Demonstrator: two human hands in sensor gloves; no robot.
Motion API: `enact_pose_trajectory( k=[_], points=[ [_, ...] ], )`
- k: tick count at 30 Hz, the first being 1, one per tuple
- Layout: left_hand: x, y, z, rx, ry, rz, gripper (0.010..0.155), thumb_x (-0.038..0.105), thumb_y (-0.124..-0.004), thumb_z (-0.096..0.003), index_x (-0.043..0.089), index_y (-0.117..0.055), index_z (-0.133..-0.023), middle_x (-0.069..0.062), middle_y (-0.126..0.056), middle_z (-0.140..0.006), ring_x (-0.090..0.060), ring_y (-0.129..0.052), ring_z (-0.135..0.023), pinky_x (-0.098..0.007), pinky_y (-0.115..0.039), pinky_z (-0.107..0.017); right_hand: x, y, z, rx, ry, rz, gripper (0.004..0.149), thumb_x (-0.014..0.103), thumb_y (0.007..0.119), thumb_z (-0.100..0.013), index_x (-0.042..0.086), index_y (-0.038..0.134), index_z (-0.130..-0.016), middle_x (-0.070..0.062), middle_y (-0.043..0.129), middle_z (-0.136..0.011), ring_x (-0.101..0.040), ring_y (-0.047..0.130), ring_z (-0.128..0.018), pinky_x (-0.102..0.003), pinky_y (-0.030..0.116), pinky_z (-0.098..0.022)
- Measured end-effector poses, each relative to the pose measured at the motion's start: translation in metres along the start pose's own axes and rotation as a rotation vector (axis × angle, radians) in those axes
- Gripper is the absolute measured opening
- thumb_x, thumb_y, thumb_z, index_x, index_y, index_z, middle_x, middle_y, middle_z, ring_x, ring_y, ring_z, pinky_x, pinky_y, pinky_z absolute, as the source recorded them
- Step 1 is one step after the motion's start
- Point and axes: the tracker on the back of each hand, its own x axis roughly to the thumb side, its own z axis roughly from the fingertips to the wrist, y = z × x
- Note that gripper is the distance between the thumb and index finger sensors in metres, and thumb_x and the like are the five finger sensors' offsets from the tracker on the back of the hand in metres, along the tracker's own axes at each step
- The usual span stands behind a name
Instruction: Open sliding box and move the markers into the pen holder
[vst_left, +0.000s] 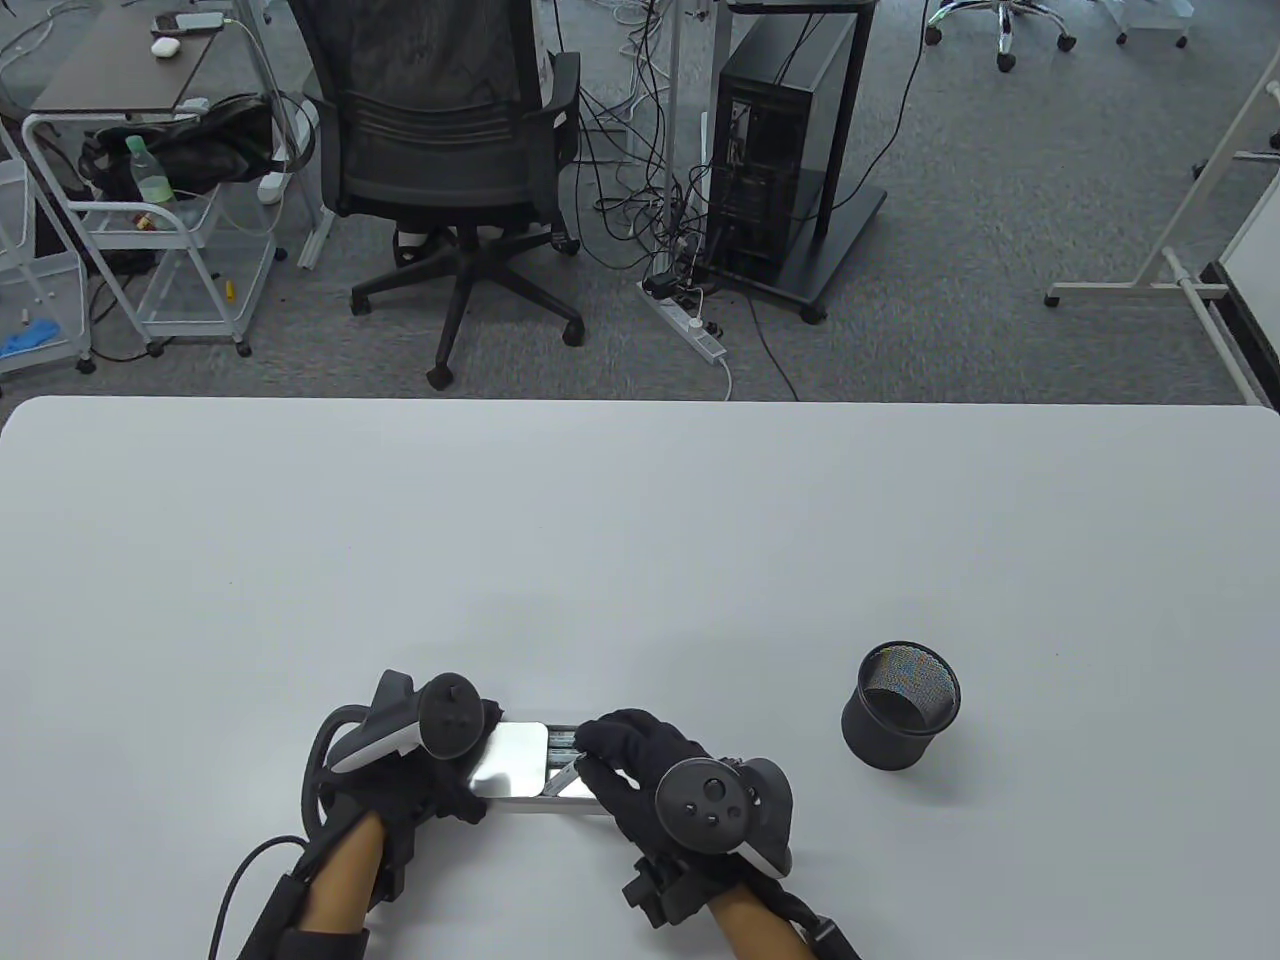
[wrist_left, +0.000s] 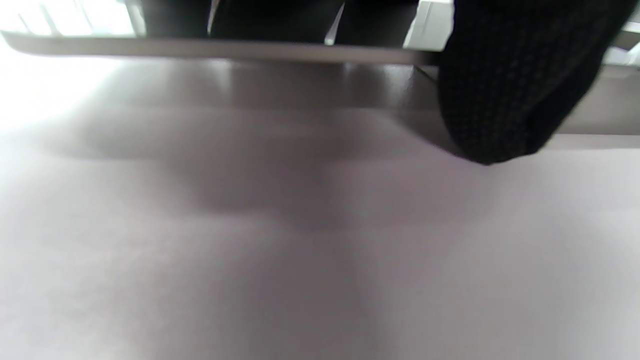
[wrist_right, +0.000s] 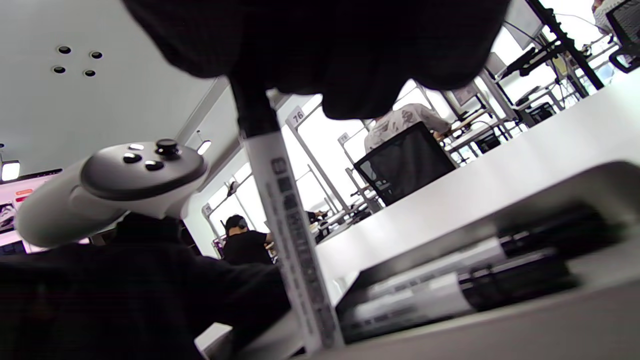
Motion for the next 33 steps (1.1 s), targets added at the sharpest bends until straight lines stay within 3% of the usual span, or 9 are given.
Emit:
enact_pose_trajectory(
  k=[11, 33],
  points=[
    [-0.001, 0.000, 0.000, -0.003, -0.004, 0.002, 0.081, 0.062, -0.077, -0.0425, 0.038, -0.033, -0.106, 0.000, -0.035, -0.118, -0.026, -0.040, -0.106, -0.055, -0.041, -0.078, -0.005, -0.012, 0.000, -0.063, 0.037, -0.012, 0.038, 0.037, 0.075, -0.047, 0.025, 0.074, -0.083, -0.005, 0.084, -0.081, -0.028, 0.092, -0.066, -0.039, 0.081, -0.048],
    [-0.001, 0.000, 0.001, -0.006, -0.004, -0.002, 0.081, 0.062, -0.077, -0.0427, 0.038, -0.032, -0.106, 0.000, -0.035, -0.118, -0.026, -0.040, -0.106, -0.055, -0.041, -0.078, -0.058, -0.127, 0.022, -0.510, 0.254, -0.107, 0.038, 0.037, 0.072, -0.049, 0.024, 0.072, -0.085, -0.006, 0.081, -0.083, -0.028, 0.089, -0.067, -0.039, 0.078, -0.049]
  ],
)
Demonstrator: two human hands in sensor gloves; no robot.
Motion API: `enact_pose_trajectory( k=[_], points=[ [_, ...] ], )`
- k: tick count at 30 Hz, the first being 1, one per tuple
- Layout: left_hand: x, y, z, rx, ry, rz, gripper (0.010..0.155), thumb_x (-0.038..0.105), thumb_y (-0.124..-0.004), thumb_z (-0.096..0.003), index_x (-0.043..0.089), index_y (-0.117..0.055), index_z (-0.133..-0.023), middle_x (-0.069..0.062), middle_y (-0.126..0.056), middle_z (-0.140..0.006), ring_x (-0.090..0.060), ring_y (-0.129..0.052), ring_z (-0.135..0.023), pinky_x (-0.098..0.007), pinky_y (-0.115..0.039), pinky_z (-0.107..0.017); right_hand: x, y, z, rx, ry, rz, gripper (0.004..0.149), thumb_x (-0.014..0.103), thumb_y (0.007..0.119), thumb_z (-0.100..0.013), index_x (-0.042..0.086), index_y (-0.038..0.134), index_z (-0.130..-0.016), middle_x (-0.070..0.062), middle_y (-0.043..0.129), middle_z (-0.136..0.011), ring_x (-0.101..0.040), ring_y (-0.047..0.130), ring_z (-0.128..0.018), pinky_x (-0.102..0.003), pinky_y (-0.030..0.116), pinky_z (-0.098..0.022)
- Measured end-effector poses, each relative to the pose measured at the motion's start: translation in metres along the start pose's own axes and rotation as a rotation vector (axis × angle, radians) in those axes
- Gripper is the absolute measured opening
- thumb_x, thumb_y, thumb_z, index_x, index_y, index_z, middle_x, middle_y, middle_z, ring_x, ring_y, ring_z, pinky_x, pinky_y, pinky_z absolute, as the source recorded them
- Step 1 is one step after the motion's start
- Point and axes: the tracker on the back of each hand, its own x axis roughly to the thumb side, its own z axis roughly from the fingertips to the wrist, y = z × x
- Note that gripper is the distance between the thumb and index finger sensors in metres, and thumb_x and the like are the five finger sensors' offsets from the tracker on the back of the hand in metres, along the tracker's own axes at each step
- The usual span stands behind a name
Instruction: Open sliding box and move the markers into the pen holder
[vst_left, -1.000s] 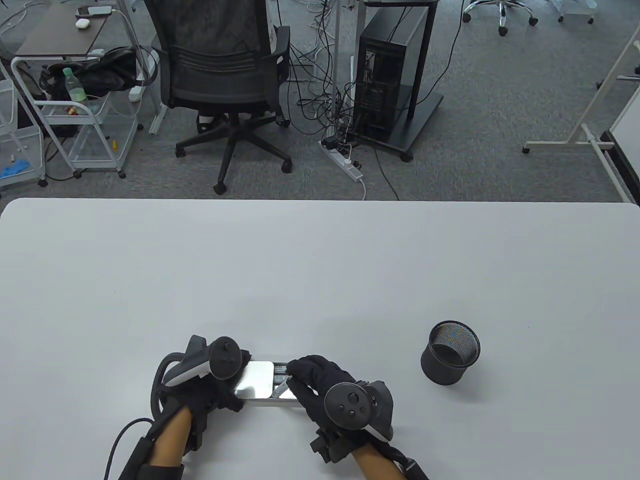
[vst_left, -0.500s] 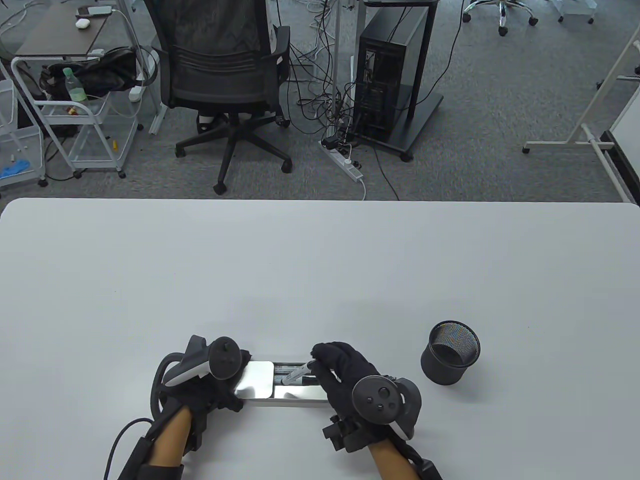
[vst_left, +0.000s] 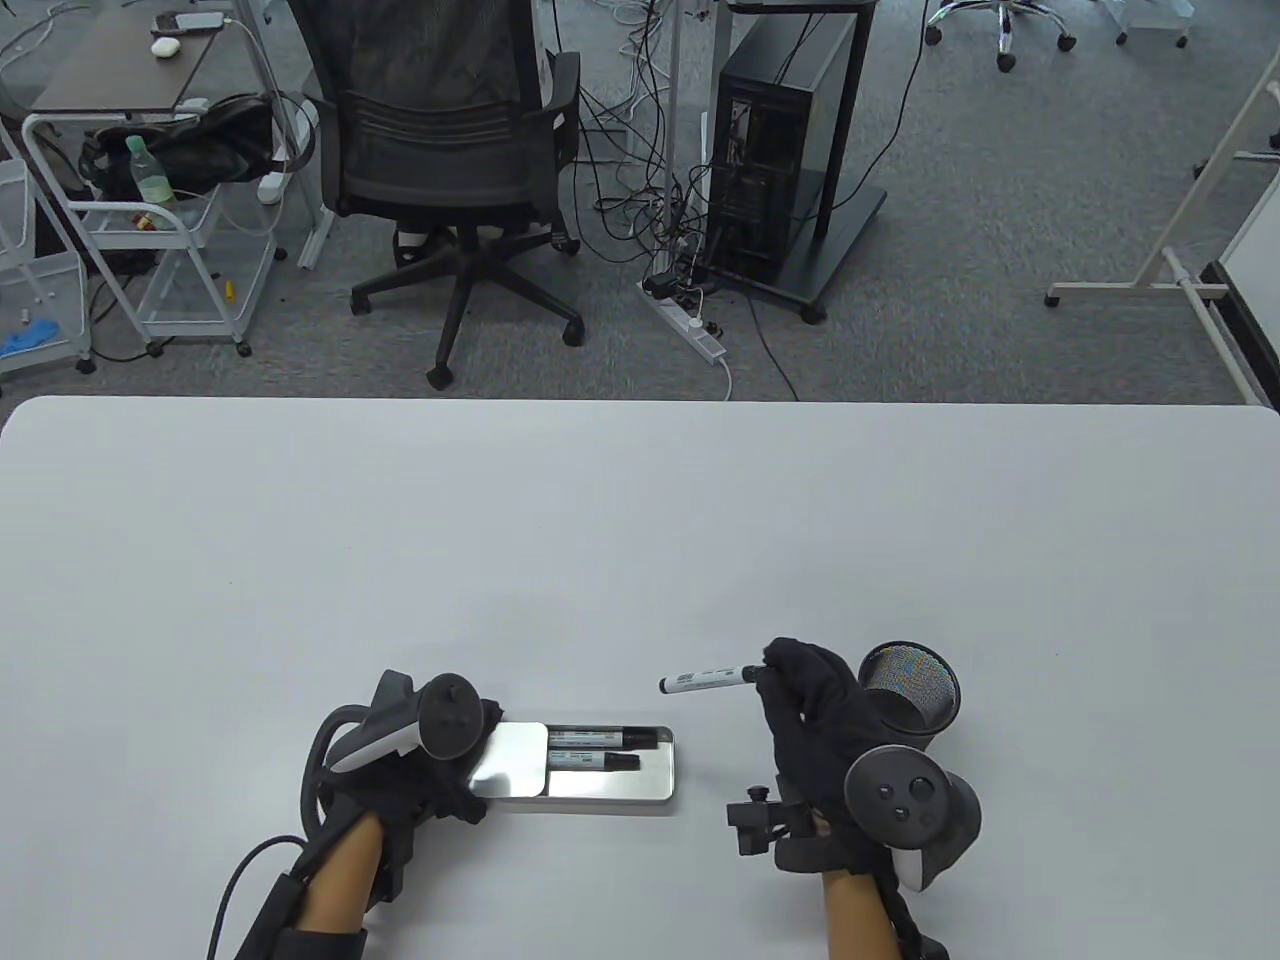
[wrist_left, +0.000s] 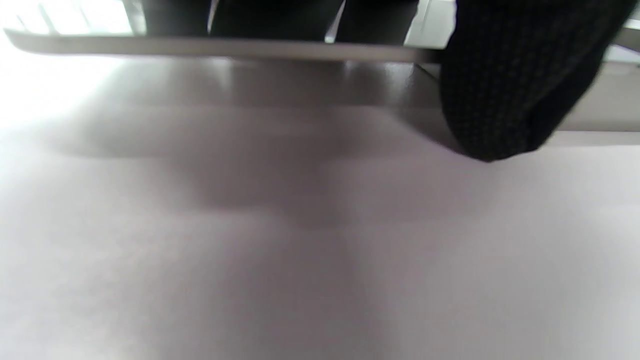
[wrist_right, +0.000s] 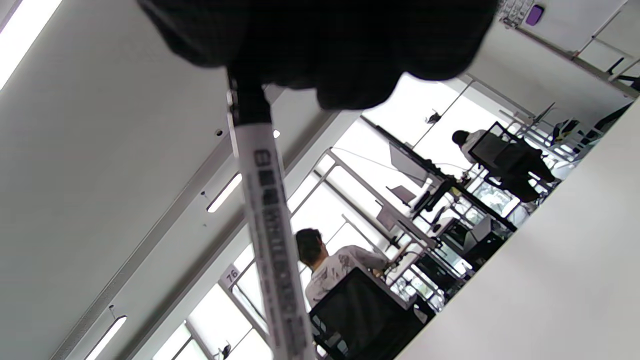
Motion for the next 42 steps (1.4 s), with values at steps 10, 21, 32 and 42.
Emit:
enact_pose_trajectory(
  k=[10, 21, 32, 42],
  points=[
    [0.000, 0.000, 0.000, -0.004, 0.001, -0.002, 0.081, 0.062, -0.077, -0.0430, 0.038, -0.032, -0.106, 0.000, -0.035, -0.118, -0.026, -0.039, -0.106, -0.055, -0.041, -0.078, -0.023, -0.053, -0.005, -0.188, 0.105, 0.081, 0.038, 0.038, 0.072, -0.050, 0.025, 0.071, -0.086, -0.005, 0.080, -0.084, -0.028, 0.087, -0.069, -0.039, 0.077, -0.052],
    [0.000, 0.000, 0.000, -0.004, -0.001, 0.001, 0.081, 0.062, -0.077, -0.0431, 0.038, -0.032, -0.106, -0.001, -0.034, -0.118, -0.026, -0.039, -0.106, -0.055, -0.041, -0.078, -0.046, -0.097, -0.002, -0.318, 0.232, 0.240, 0.038, 0.039, 0.073, -0.050, 0.026, 0.071, -0.086, -0.004, 0.080, -0.085, -0.028, 0.087, -0.071, -0.040, 0.076, -0.053],
    [0.000, 0.000, 0.000, -0.004, -0.001, 0.001, 0.081, 0.062, -0.076, -0.0431, 0.038, -0.032, -0.106, 0.000, -0.034, -0.118, -0.026, -0.039, -0.106, -0.055, -0.040, -0.078, -0.079, -0.084, -0.002, -0.218, 0.373, 0.349, 0.036, 0.037, 0.076, -0.048, 0.025, 0.077, -0.083, -0.006, 0.083, -0.083, -0.030, 0.088, -0.068, -0.041, 0.077, -0.051],
    [0.000, 0.000, 0.000, -0.004, -0.001, 0.001, 0.081, 0.062, -0.076, -0.0432, 0.038, -0.031, -0.106, 0.000, -0.034, -0.118, -0.026, -0.038, -0.106, -0.055, -0.040, -0.078, -0.095, -0.073, -0.002, -0.159, 0.440, 0.385, 0.034, 0.036, 0.079, -0.047, 0.026, 0.081, -0.080, -0.006, 0.084, -0.082, -0.030, 0.088, -0.069, -0.042, 0.077, -0.051]
  ],
)
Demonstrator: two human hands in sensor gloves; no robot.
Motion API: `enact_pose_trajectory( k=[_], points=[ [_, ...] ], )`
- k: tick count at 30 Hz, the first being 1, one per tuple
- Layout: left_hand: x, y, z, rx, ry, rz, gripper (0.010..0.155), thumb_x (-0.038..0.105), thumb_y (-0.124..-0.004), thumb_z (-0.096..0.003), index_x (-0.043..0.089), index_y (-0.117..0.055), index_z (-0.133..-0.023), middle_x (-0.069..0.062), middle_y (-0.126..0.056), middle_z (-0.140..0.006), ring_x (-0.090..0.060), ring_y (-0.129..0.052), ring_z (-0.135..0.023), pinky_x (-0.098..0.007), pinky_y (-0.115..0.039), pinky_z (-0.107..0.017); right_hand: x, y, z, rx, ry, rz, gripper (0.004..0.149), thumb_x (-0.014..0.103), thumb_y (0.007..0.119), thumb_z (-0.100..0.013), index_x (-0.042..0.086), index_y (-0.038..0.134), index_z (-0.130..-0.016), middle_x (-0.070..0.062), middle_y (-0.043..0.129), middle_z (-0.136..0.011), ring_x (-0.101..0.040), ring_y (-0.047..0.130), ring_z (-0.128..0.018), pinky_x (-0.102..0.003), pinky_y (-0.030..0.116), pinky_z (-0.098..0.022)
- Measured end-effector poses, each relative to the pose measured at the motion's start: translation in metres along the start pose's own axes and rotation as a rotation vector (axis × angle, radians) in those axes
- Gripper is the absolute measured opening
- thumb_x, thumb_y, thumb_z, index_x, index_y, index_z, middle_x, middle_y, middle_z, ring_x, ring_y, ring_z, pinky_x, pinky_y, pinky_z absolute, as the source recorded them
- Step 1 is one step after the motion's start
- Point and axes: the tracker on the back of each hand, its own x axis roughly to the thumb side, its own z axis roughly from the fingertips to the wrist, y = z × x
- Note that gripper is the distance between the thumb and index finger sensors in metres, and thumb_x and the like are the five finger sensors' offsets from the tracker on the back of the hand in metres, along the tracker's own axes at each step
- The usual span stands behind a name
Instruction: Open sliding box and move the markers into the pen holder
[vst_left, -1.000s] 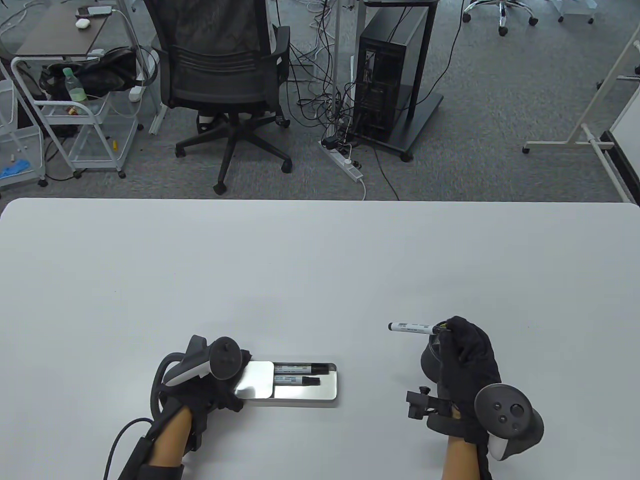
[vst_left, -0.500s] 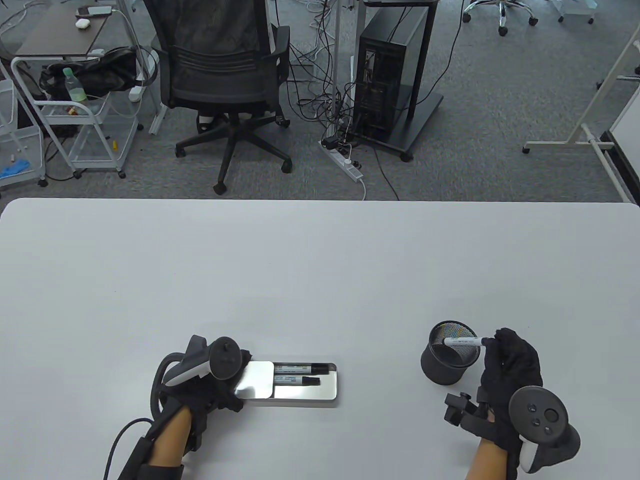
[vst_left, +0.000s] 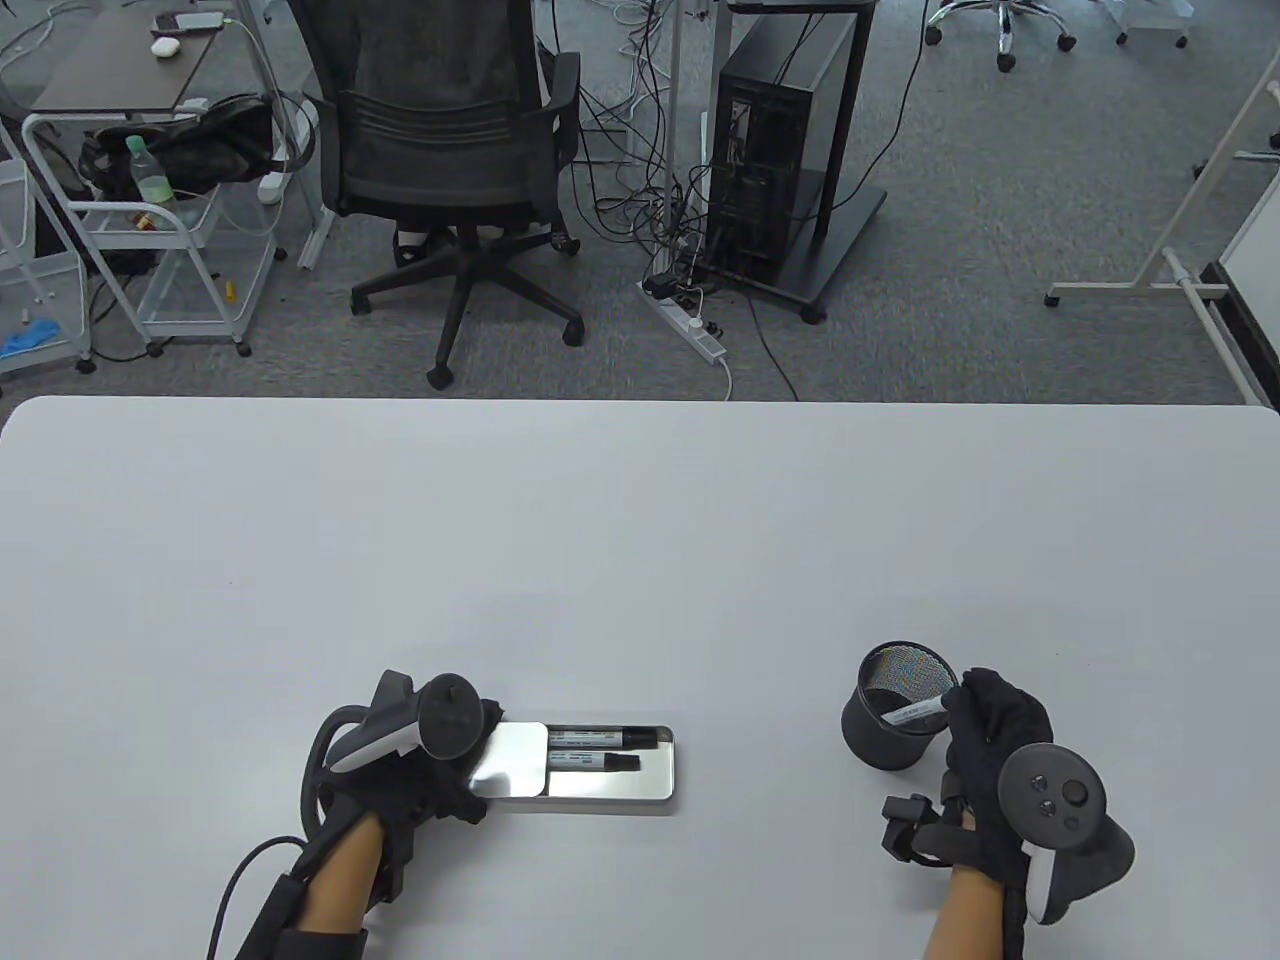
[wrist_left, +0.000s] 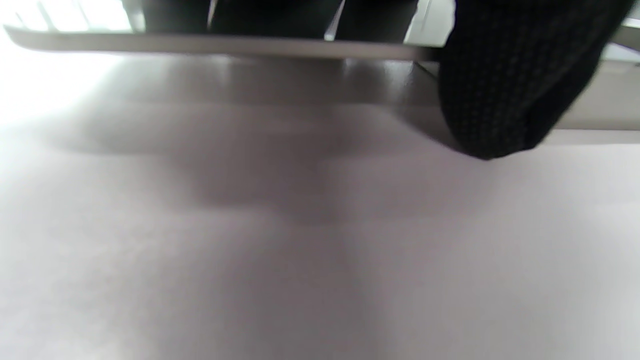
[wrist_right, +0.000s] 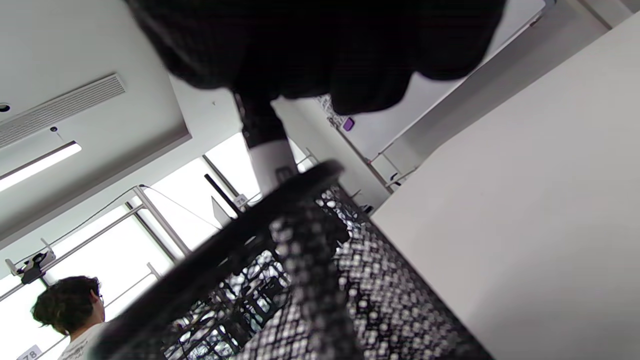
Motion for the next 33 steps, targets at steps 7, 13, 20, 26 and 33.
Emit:
enact_pose_trajectory(
  k=[7, 13, 20, 26, 33],
  points=[
    [0.000, 0.000, 0.000, 0.000, 0.000, 0.000, 0.081, 0.062, -0.076, -0.0432, 0.038, -0.031, -0.106, 0.000, -0.034, -0.118, -0.026, -0.038, -0.106, -0.055, -0.040, -0.078, -0.002, 0.004, 0.000, 0.008, 0.010, 0.028, 0.033, 0.034, 0.080, -0.047, 0.026, 0.081, -0.079, -0.006, 0.084, -0.083, -0.030, 0.088, -0.069, -0.042, 0.077, -0.052],
    [0.000, 0.000, 0.000, 0.000, 0.000, 0.000, 0.081, 0.062, -0.076, -0.0432, 0.038, -0.031, -0.106, 0.000, -0.034, -0.118, -0.026, -0.038, -0.106, -0.055, -0.040, -0.078, -0.006, 0.006, -0.001, 0.019, 0.035, 0.055, 0.033, 0.034, 0.080, -0.047, 0.026, 0.082, -0.078, -0.006, 0.084, -0.083, -0.031, 0.089, -0.069, -0.043, 0.077, -0.052],
    [0.000, 0.000, 0.000, 0.000, 0.000, 0.000, 0.081, 0.062, -0.076, -0.0432, 0.038, -0.031, -0.106, -0.001, -0.034, -0.118, -0.026, -0.038, -0.106, -0.055, -0.040, -0.078, -0.007, 0.008, -0.001, 0.031, 0.046, 0.086, 0.033, 0.033, 0.081, -0.046, 0.025, 0.083, -0.078, -0.006, 0.083, -0.084, -0.031, 0.088, -0.071, -0.044, 0.077, -0.052],
    [0.000, 0.000, 0.000, 0.000, 0.000, 0.000, 0.081, 0.062, -0.076, -0.0432, 0.038, -0.031, -0.106, -0.001, -0.034, -0.118, -0.026, -0.038, -0.106, -0.055, -0.040, -0.078, -0.009, 0.007, -0.002, 0.034, 0.060, 0.084, 0.037, 0.032, 0.082, -0.045, 0.023, 0.082, -0.081, -0.009, 0.080, -0.088, -0.034, 0.086, -0.074, -0.046, 0.075, -0.054],
    [0.000, 0.000, 0.000, 0.000, 0.000, 0.000, 0.081, 0.062, -0.076, -0.0433, 0.038, -0.031, -0.106, -0.001, -0.034, -0.118, -0.026, -0.038, -0.106, -0.055, -0.040, -0.078, 0.001, -0.002, -0.001, -0.007, 0.017, 0.041, 0.051, 0.034, 0.082, -0.045, 0.019, 0.071, -0.093, -0.015, 0.068, -0.099, -0.040, 0.075, -0.084, -0.051, 0.069, -0.060]
  ],
)
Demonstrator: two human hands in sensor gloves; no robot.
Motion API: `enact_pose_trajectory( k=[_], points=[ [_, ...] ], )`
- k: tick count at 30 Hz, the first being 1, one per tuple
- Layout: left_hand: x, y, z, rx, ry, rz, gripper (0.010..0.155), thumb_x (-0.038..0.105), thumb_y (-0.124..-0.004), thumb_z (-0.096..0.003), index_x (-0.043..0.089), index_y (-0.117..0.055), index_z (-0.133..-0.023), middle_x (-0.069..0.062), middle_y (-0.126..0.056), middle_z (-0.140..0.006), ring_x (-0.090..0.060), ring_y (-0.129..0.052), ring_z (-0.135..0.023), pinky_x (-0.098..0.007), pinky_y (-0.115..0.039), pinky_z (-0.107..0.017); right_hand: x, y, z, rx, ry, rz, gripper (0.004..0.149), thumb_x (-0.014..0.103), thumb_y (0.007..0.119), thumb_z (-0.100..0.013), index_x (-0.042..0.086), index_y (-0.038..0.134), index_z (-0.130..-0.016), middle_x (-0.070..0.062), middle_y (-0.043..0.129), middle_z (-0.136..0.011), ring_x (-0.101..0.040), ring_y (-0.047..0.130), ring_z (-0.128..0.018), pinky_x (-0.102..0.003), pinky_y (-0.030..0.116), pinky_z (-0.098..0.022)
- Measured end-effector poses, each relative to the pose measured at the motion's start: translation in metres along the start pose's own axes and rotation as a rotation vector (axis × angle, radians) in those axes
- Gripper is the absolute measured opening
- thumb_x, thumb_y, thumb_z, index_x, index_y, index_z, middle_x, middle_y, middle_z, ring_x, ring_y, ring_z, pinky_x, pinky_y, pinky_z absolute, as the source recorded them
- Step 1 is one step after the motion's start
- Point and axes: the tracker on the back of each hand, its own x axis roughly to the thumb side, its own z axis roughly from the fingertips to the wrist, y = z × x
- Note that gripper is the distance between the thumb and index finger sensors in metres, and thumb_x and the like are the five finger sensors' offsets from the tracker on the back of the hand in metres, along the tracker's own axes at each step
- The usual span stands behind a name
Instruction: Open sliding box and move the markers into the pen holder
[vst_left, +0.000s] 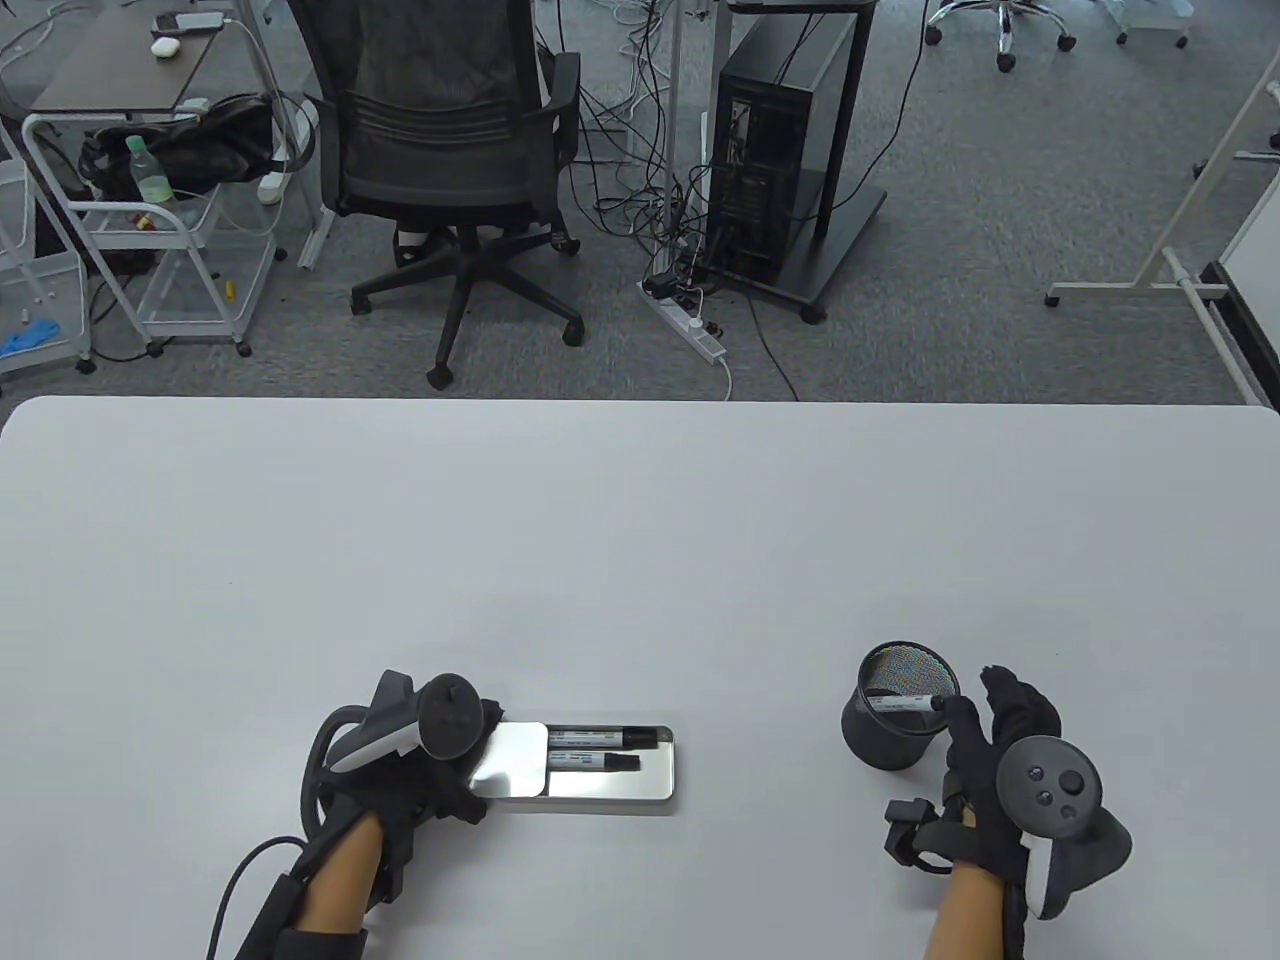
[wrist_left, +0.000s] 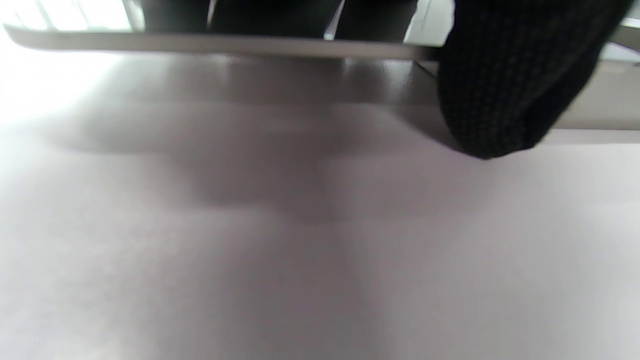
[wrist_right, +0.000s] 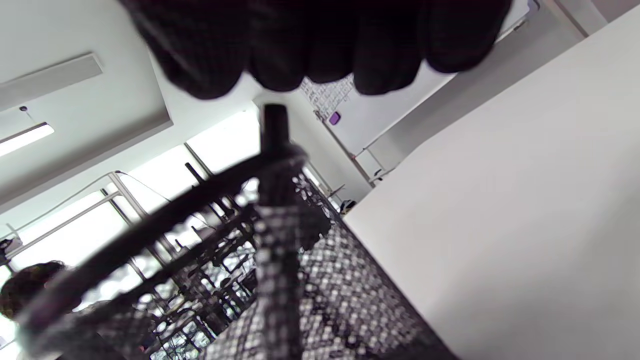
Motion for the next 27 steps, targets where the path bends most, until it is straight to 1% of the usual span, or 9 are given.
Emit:
enact_pose_trajectory(
  k=[2, 5, 7, 10, 12, 14, 18, 24, 27],
  points=[
    [0.000, 0.000, 0.000, -0.003, -0.001, 0.001, 0.081, 0.062, -0.076, -0.0434, 0.038, -0.031, -0.106, -0.001, -0.034, -0.118, -0.026, -0.038, -0.106, -0.055, -0.040, -0.078, 0.009, -0.006, 0.003, -0.032, -0.046, -0.002, 0.054, 0.035, 0.081, -0.045, 0.018, 0.069, -0.095, -0.015, 0.065, -0.101, -0.041, 0.072, -0.086, -0.052, 0.068, -0.061],
    [0.000, 0.000, 0.000, -0.004, -0.001, 0.001, 0.081, 0.062, -0.076, -0.0433, 0.038, -0.031, -0.106, -0.001, -0.033, -0.118, -0.026, -0.038, -0.106, -0.055, -0.040, -0.078, 0.023, -0.010, 0.008, -0.048, -0.113, -0.019, 0.054, 0.035, 0.081, -0.046, 0.018, 0.068, -0.095, -0.015, 0.064, -0.102, -0.040, 0.072, -0.087, -0.052, 0.067, -0.062],
    [0.000, 0.000, 0.000, -0.004, -0.001, 0.001, 0.081, 0.062, -0.076, -0.0433, 0.038, -0.031, -0.106, -0.001, -0.034, -0.118, -0.026, -0.038, -0.106, -0.055, -0.040, -0.078, 0.034, -0.010, 0.013, -0.042, -0.173, -0.030, 0.054, 0.036, 0.081, -0.046, 0.019, 0.068, -0.095, -0.014, 0.065, -0.102, -0.040, 0.072, -0.087, -0.052, 0.067, -0.062],
    [0.000, 0.000, 0.000, -0.004, -0.001, 0.001, 0.081, 0.062, -0.076, -0.0433, 0.038, -0.031, -0.106, -0.001, -0.033, -0.118, -0.026, -0.038, -0.106, -0.055, -0.040, -0.078, 0.055, -0.002, 0.024, -0.004, -0.280, -0.032, 0.053, 0.036, 0.081, -0.045, 0.019, 0.069, -0.095, -0.014, 0.066, -0.101, -0.040, 0.073, -0.087, -0.052, 0.068, -0.062],
    [0.000, 0.000, 0.000, -0.004, -0.001, 0.001, 0.081, 0.062, -0.076, -0.0433, 0.038, -0.031, -0.106, -0.001, -0.034, -0.118, -0.026, -0.038, -0.106, -0.055, -0.040, -0.078, 0.069, 0.007, 0.033, 0.030, -0.351, -0.019, 0.053, 0.036, 0.081, -0.045, 0.019, 0.070, -0.094, -0.014, 0.067, -0.101, -0.040, 0.073, -0.086, -0.052, 0.068, -0.061],
    [0.000, 0.000, 0.000, -0.004, -0.001, 0.001, 0.081, 0.062, -0.076, -0.0433, 0.038, -0.031, -0.106, -0.001, -0.034, -0.118, -0.026, -0.038, -0.106, -0.055, -0.040, -0.078, 0.086, 0.020, 0.045, 0.089, -0.438, 0.005, 0.053, 0.037, 0.081, -0.045, 0.019, 0.071, -0.094, -0.014, 0.068, -0.101, -0.040, 0.074, -0.086, -0.052, 0.069, -0.061],
    [0.000, 0.000, 0.000, -0.004, -0.001, 0.001, 0.081, 0.062, -0.076, -0.0433, 0.038, -0.031, -0.106, -0.001, -0.034, -0.118, -0.027, -0.038, -0.106, -0.055, -0.040, -0.078, 0.111, 0.045, 0.068, 0.196, -0.563, 0.023, 0.052, 0.038, 0.082, -0.044, 0.020, 0.073, -0.092, -0.012, 0.070, -0.099, -0.039, 0.076, -0.085, -0.051, 0.070, -0.060],
    [0.000, 0.000, 0.000, -0.004, -0.001, 0.001, 0.081, 0.062, -0.076, -0.0433, 0.038, -0.031, -0.106, -0.001, -0.034, -0.118, -0.027, -0.038, -0.106, -0.055, -0.040, -0.078, 0.131, 0.080, 0.094, 0.338, -0.685, 0.099, 0.052, 0.038, 0.083, -0.043, 0.020, 0.075, -0.091, -0.012, 0.072, -0.099, -0.039, 0.078, -0.084, -0.051, 0.071, -0.059],
    [0.000, 0.000, 0.000, -0.004, -0.001, 0.001, 0.081, 0.062, -0.076, -0.0432, 0.039, -0.031, -0.106, -0.001, -0.034, -0.118, -0.027, -0.038, -0.106, -0.055, -0.040, -0.078, 0.137, 0.098, 0.104, 0.414, -0.722, 0.133, 0.051, 0.038, 0.083, -0.043, 0.020, 0.075, -0.090, -0.012, 0.073, -0.098, -0.039, 0.078, -0.084, -0.051, 0.071, -0.059]
  ],
)
